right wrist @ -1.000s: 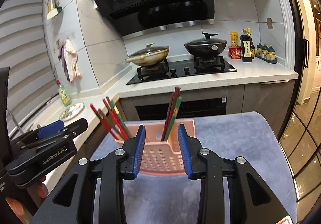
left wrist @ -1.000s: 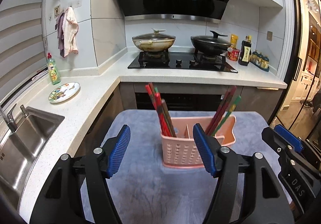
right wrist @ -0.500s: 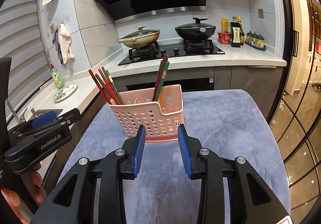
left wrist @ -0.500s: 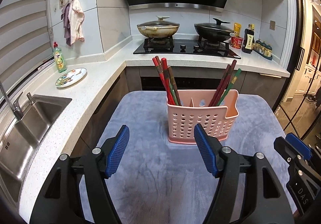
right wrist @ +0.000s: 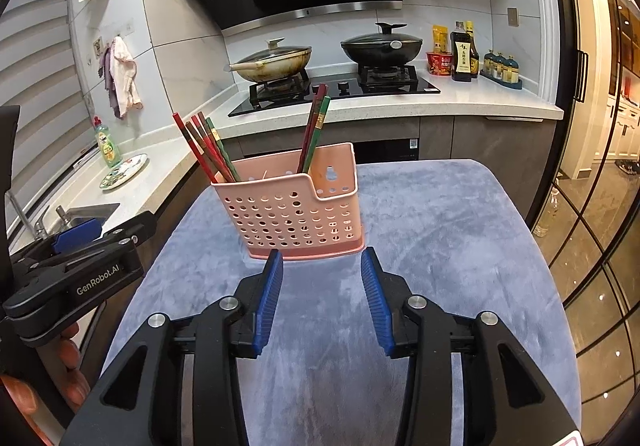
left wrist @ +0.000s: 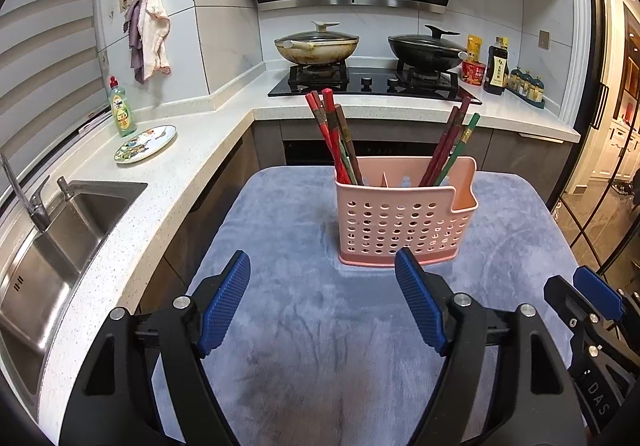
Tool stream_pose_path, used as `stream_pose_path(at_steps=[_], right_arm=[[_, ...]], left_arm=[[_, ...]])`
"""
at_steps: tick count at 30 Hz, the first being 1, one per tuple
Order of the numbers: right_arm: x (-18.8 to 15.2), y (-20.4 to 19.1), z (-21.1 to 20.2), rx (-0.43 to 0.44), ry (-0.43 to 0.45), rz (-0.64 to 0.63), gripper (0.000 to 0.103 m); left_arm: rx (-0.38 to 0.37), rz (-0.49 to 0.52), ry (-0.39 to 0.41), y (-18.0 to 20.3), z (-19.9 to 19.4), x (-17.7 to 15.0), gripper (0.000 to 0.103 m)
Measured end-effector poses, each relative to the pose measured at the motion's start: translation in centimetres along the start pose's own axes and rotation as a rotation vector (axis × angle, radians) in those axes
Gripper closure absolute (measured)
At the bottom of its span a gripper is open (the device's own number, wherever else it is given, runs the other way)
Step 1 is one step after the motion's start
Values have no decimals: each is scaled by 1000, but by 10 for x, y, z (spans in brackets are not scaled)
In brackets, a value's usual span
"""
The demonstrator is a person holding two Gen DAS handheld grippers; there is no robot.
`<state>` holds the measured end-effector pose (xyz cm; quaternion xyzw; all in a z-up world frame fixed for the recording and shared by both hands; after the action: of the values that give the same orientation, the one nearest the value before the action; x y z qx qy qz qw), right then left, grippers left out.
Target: Organize utensils
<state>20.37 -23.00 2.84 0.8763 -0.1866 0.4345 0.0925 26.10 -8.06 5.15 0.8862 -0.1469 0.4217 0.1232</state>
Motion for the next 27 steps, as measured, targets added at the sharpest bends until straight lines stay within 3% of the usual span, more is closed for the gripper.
stream_pose_path(at_steps=[20, 27], right_arm=[[-5, -13, 5, -46, -11, -60, 19], [-9, -15, 8, -47, -28, -68, 19]], left_arm=[[14, -14, -40, -6, 9, -13, 16], [19, -21, -56, -9, 12, -18, 13]])
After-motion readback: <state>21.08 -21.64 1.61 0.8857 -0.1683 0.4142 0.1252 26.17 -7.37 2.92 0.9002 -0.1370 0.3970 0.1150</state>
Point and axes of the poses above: each gripper's, at about its wrist camera, not at the fingertips, and z roughly the way its jaws point, y to its right, x to its top, the point moved 9 cm from there along z, roughly the way its jaws point, and after that the axes turned 13 degrees about -x, right-handed, at the moved point
